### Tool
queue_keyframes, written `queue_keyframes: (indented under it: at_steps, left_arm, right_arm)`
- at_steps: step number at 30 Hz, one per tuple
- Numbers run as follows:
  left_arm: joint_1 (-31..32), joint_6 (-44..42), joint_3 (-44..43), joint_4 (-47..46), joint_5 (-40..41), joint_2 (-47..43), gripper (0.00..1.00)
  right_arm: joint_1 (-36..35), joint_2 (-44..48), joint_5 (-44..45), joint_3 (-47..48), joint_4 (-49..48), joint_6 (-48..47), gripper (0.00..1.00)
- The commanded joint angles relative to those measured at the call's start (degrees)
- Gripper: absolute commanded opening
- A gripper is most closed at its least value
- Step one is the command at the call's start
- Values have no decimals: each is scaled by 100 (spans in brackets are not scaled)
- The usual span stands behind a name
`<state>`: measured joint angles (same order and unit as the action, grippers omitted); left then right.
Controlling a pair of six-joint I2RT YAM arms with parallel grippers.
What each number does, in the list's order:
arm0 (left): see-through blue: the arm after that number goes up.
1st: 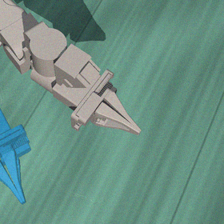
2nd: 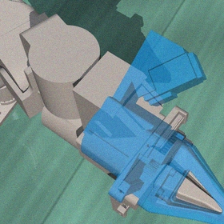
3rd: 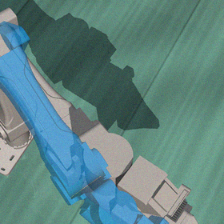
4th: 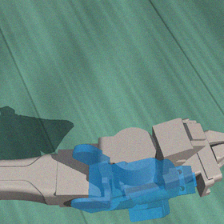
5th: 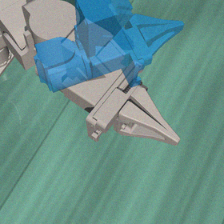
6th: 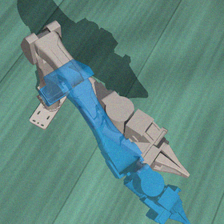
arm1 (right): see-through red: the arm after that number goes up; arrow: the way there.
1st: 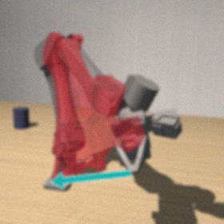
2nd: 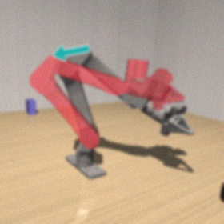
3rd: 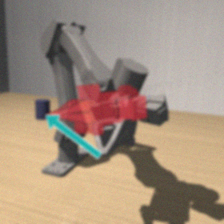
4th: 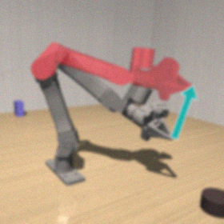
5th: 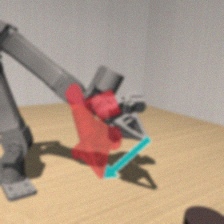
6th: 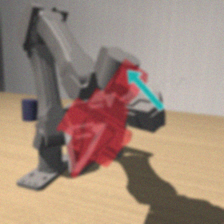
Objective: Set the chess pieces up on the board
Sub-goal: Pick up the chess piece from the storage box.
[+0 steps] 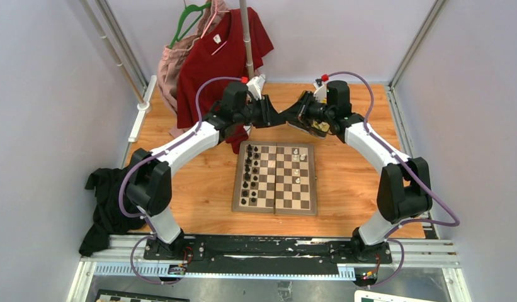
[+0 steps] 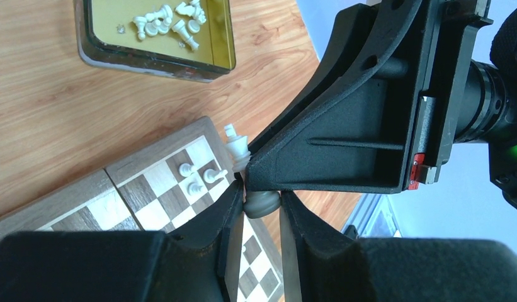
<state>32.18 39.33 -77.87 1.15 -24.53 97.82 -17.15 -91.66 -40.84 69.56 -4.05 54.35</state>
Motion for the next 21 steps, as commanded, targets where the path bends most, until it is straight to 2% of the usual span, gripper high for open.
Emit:
queue_keyframes:
  at_steps: [1, 12, 21]
  left_arm:
    - [-234, -155, 8, -563, 3, -214, 19]
    - [-282, -517, -69, -207, -204, -160, 18]
    - [-292, -930, -232, 277, -380, -126, 17]
  right_arm:
    - [-149, 113, -193, 47, 636, -310, 10]
    - [-150, 87, -196, 193, 772, -416, 29]
    - [-131, 101, -188, 290, 913, -492, 32]
